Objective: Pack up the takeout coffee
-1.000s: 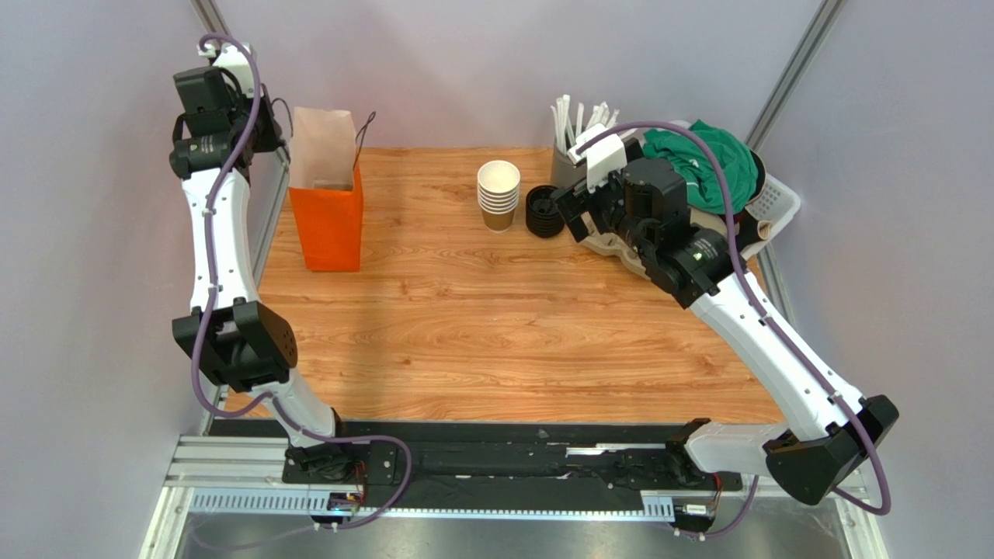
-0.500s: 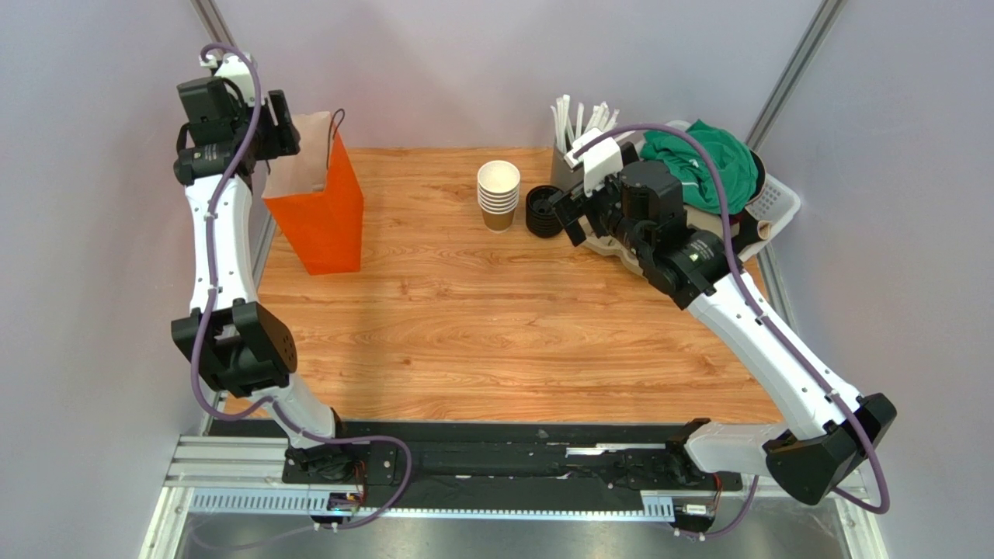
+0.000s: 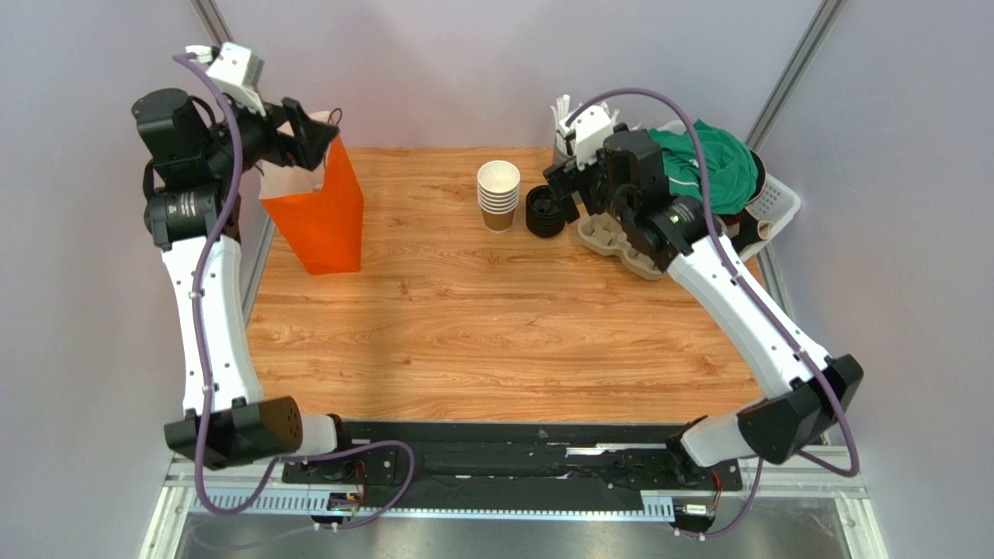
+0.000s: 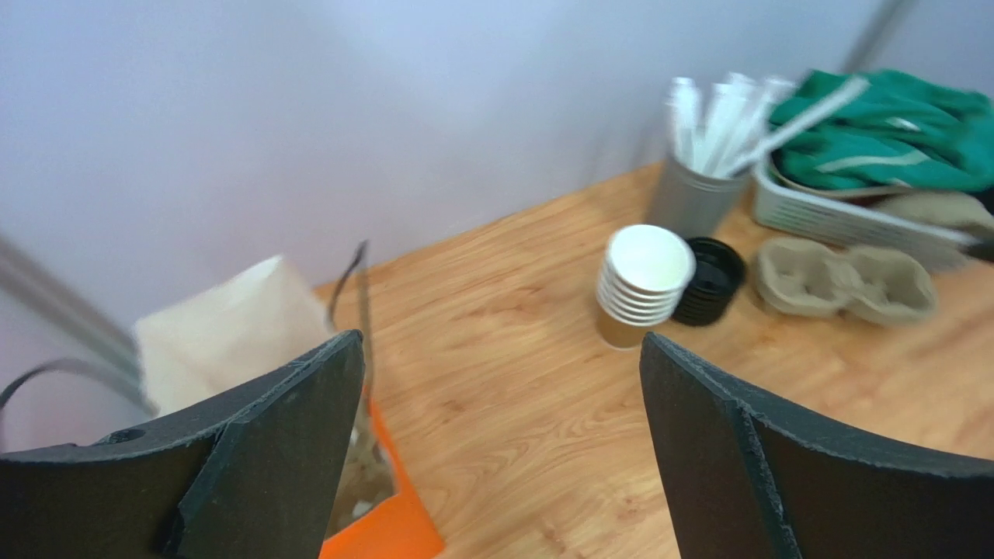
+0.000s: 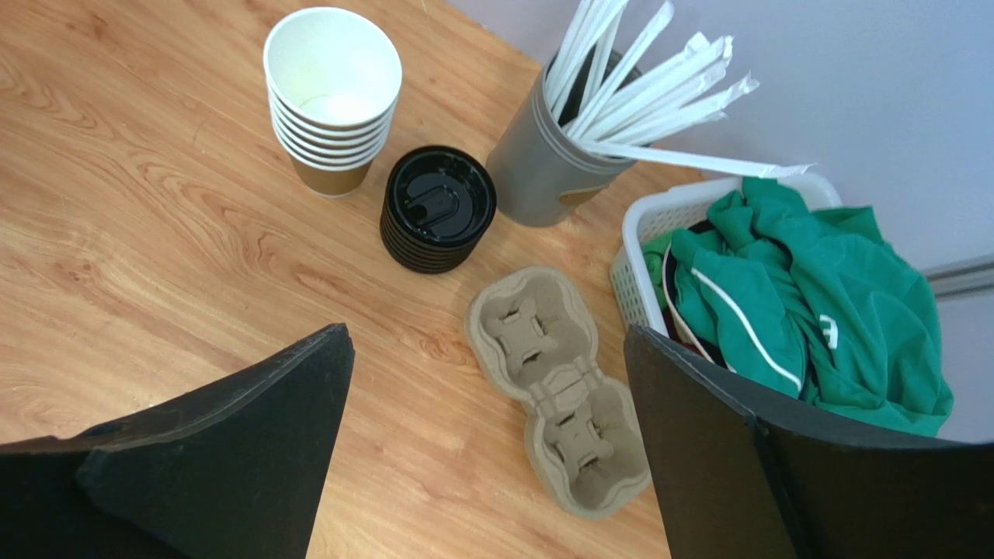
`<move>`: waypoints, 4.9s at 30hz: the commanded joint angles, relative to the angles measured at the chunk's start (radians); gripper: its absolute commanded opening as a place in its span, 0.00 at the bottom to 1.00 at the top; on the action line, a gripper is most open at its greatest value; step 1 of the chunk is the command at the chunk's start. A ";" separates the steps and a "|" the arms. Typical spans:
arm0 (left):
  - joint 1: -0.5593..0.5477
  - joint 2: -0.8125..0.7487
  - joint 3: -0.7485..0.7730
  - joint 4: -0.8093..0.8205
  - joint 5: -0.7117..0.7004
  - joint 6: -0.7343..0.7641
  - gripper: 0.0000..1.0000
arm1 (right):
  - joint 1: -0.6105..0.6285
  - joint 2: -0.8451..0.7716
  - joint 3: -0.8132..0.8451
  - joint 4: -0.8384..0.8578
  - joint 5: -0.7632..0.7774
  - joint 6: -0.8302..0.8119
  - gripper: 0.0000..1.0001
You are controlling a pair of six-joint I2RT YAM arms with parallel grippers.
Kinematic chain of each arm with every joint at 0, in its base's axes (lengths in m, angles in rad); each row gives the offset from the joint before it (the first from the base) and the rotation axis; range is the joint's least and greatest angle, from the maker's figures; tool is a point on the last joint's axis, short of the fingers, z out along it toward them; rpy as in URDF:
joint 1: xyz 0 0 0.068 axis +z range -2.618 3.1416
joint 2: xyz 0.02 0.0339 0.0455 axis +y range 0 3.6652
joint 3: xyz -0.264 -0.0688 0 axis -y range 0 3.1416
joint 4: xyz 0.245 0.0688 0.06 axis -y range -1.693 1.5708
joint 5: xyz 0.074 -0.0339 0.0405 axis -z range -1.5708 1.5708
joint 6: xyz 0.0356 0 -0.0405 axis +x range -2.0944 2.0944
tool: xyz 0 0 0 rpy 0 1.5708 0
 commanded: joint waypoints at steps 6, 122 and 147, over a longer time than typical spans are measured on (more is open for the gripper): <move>-0.302 -0.178 -0.253 -0.099 0.165 0.313 0.97 | -0.011 0.280 0.410 -0.199 -0.063 0.134 0.90; -0.399 -0.097 -0.710 0.131 0.032 0.382 0.99 | -0.071 0.838 0.808 -0.040 -0.172 0.521 0.02; -0.400 -0.092 -0.716 0.179 -0.026 0.344 0.99 | -0.026 0.344 0.439 -0.135 -0.398 0.337 0.03</move>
